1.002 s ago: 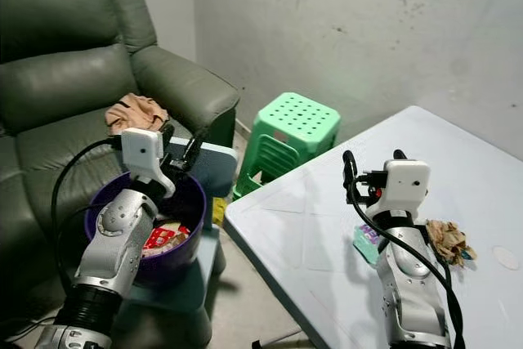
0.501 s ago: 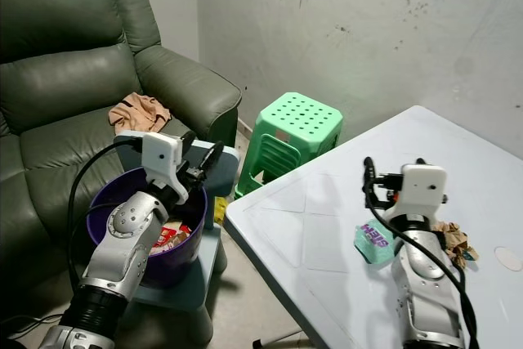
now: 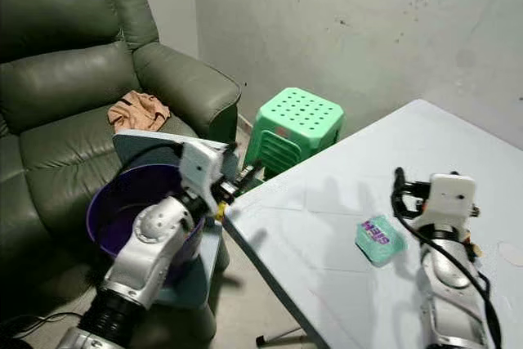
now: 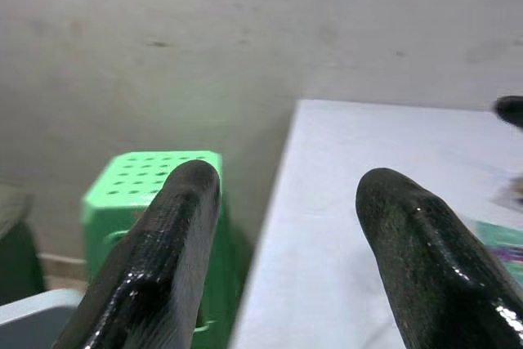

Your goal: Picking trash to rubbish bin

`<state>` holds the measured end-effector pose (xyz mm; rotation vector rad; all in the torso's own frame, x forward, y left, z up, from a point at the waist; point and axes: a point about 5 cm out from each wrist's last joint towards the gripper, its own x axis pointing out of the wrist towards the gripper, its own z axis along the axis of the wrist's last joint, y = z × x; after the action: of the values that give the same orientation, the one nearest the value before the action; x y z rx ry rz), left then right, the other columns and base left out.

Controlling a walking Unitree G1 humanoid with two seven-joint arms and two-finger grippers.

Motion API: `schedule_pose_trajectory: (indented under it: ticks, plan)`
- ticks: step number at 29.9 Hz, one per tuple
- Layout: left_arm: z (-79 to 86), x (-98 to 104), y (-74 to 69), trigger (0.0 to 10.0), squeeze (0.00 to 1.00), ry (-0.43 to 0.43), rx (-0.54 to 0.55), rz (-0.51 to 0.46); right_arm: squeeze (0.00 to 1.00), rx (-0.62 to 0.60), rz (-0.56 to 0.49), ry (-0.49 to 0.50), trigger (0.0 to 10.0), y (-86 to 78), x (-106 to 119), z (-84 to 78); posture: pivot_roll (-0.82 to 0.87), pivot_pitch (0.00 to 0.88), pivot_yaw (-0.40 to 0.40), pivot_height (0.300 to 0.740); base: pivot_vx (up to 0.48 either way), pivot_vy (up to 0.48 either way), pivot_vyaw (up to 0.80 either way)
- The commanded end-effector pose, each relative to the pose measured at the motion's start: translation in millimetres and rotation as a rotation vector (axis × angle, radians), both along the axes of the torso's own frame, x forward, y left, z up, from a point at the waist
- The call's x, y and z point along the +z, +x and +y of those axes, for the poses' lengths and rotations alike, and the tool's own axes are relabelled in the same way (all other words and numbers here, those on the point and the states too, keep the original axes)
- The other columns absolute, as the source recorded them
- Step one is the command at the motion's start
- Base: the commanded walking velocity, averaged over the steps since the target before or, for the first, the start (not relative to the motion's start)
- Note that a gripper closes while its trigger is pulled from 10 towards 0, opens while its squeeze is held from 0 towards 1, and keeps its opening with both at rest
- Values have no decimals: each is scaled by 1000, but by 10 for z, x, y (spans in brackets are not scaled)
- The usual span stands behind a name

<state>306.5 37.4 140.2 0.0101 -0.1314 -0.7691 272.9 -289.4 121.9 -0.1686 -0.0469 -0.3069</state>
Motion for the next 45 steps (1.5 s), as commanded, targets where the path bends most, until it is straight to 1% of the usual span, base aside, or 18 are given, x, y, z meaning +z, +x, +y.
schedule_pose_trajectory:
  ticks: [1,5,11,16,19,21,22,26,27,30,32,33,34,35,39,43,44,45]
  plan:
    - [-104,57,-50,10000,0,8,-59,-23,0,-39,7,-9,10000,-52,-11,-111,-79,61,-66,740,0,0,0]
    - [-160,48,-88,10000,0,21,-95,-24,0,-52,6,-16,10000,-87,-23,-139,-84,65,-59,740,0,0,0]
    - [-256,28,-177,10000,0,24,-164,-16,0,-97,33,-25,10000,-180,-105,-241,-88,69,-55,740,0,0,0]
    - [-295,15,-234,10000,0,33,-202,-13,0,-114,53,-24,10000,-235,-137,-312,-87,73,-55,740,0,0,0]
    - [-297,25,-242,10000,0,30,-207,-12,0,-94,98,25,10000,-271,-201,-346,-88,78,-57,740,0,0,0]
    - [-296,26,-241,10000,0,30,-207,-11,0,-90,105,40,10000,-274,-215,-346,-88,78,-57,740,0,0,0]
    - [-292,32,-239,10000,0,29,-207,-11,0,-68,124,74,10000,-281,-253,-337,-88,78,-57,740,0,0,0]
    - [-300,70,-269,10000,0,4,-225,-8,0,0,161,137,10000,-296,-333,-279,-87,78,-57,740,0,0,0]
    - [-300,70,-269,10000,0,4,-225,-8,0,0,161,137,10000,-296,-333,-279,-87,78,-57,740,0,0,0]
    - [-375,124,-375,10000,0,-32,-305,-4,0,6,164,135,10000,-301,-342,-268,-84,76,-59,740,0,0,0]
    - [-421,136,-415,10000,0,-32,-326,-6,0,8,167,139,10000,-299,-346,-268,-83,75,-60,740,0,0,0]
    - [-469,144,-478,10000,0,-40,-366,-3,0,10,171,137,10000,-298,-350,-270,-84,76,-59,740,0,0,0]
    - [-469,144,-478,10000,0,-40,-366,-3,0,10,171,137,10000,-298,-350,-270,-84,76,-59,740,0,0,0]
    - [-498,140,-517,10000,0,-30,-386,-8,0,11,173,137,10000,-298,-350,-273,-84,75,-59,740,0,0,0]
    - [-528,119,-576,10000,0,-23,-421,0,0,12,174,140,10000,-300,-341,-294,-87,76,-58,740,0,0,0]
    - [-521,110,-609,10000,0,-10,-444,4,0,0,178,132,10000,-316,-340,-320,-88,82,-55,740,0,0,0]
    - [-514,112,-603,10000,0,-10,-445,6,0,-8,179,140,9804,-321,-343,-330,-89,84,-55,740,0,0,0]
    - [-502,116,-599,10000,0,-8,-442,8,0,-21,182,151,8157,-333,-352,-344,-90,86,-53,740,0,0,0]
